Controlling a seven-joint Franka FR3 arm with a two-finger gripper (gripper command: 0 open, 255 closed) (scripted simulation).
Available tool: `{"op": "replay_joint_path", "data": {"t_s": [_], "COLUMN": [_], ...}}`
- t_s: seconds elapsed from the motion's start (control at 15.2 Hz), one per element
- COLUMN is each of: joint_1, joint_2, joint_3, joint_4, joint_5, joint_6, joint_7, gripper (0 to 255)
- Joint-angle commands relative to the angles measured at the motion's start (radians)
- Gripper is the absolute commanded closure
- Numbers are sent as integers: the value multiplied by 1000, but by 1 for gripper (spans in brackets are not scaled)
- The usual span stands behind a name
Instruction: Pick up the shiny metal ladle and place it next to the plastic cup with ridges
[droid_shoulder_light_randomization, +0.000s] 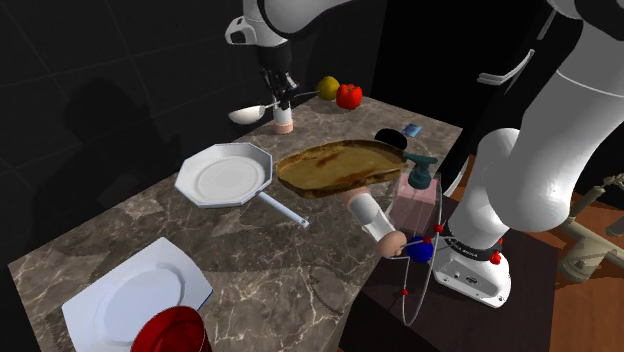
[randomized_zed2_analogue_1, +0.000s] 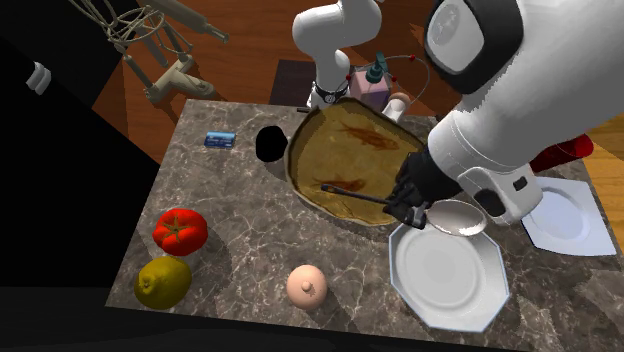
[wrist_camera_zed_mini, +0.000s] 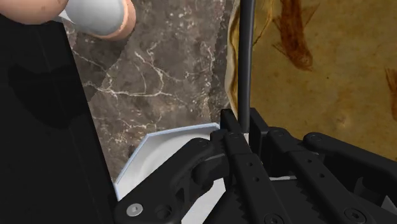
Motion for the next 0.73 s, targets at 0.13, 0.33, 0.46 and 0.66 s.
{"op": "replay_joint_path", "data": {"t_s": [0.13, 0.33, 0.46, 0.66], "joint_1": [46, 79, 102, 136], "joint_2": [31, 68, 98, 149], "joint_3": [52, 88, 110, 142], "joint_4": [45, 92, 130, 197], "joint_5": [6, 9, 10, 9], "joint_6": [-34, -59, -76, -106], "joint_7": [92, 157, 199, 261], "gripper": [255, 255, 255, 255]}}
